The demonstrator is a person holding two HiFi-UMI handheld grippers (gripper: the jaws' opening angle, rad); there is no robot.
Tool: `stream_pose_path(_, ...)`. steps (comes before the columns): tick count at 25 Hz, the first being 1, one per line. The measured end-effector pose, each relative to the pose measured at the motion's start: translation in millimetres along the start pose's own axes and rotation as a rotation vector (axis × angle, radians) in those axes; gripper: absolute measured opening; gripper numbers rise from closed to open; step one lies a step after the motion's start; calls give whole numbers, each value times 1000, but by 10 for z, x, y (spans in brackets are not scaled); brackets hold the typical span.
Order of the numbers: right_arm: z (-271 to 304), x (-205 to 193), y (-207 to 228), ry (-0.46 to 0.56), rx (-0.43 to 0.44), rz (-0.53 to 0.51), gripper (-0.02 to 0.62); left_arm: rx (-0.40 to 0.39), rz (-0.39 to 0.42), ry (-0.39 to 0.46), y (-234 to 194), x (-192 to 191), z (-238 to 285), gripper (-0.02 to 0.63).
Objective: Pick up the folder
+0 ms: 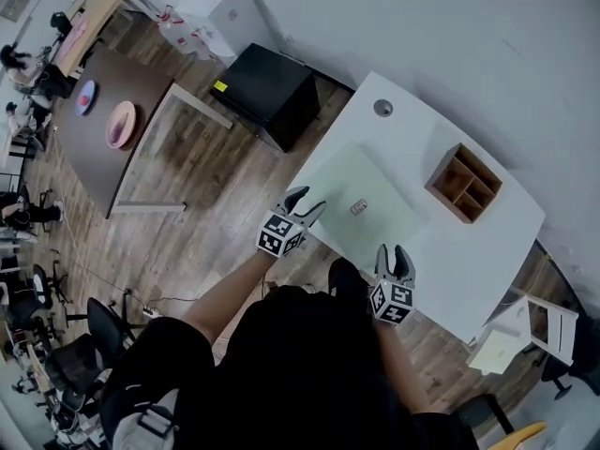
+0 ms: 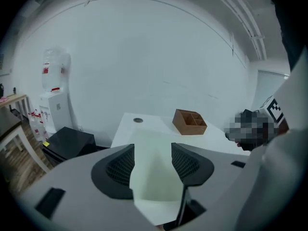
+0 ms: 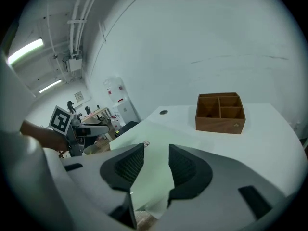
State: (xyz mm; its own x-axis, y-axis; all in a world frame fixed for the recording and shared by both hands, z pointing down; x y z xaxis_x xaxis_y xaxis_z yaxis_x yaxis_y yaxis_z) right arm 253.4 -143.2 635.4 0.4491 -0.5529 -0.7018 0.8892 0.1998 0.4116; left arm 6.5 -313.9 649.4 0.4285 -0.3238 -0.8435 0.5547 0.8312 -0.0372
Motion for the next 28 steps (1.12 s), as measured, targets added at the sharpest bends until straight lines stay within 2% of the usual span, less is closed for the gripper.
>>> stream_pose_path(2,112,-20,138,-32,-11,38,161,-4,-1,-43,-73,-50,167,246)
stream_pose_path(6,301,-101,327,-108,-35,116,220,18,-76,-118,-273,-204,398,274)
stream_pose_path(8,400,-128,387,-144,-47,147,244,35,-81,-148,-377,-245,480,282)
stream_pose_path(11,532,-169,444,-189,-50,178,253,49,-54,-183,-489,-266,598,288)
stream_pose_path(14,625,-227,488,-231,-39,218,261,47,22,-213,-539,-257,707,290)
stream_pose_path(23,781,-331,593,-314,-40,312,279,-28,48,-281,-616,-322,975,296)
stream_pose_path(28,847,-377,598,-331,-48,293,284,-72,-41,-285,-695,-397,1016,314)
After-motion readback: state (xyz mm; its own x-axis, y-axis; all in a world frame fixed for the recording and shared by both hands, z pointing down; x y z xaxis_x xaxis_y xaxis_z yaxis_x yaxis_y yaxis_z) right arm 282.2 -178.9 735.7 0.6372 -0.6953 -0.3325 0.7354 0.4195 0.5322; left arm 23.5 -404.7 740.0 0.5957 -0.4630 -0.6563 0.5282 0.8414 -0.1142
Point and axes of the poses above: the fingertips, and each gripper's own axes: z forward along the fingers, y to its right, x out of its top, the point moved 8 cm from there along -z, backward along the fingers, and after that the axes turned 10 degrees about z, right-handed, at the moved point
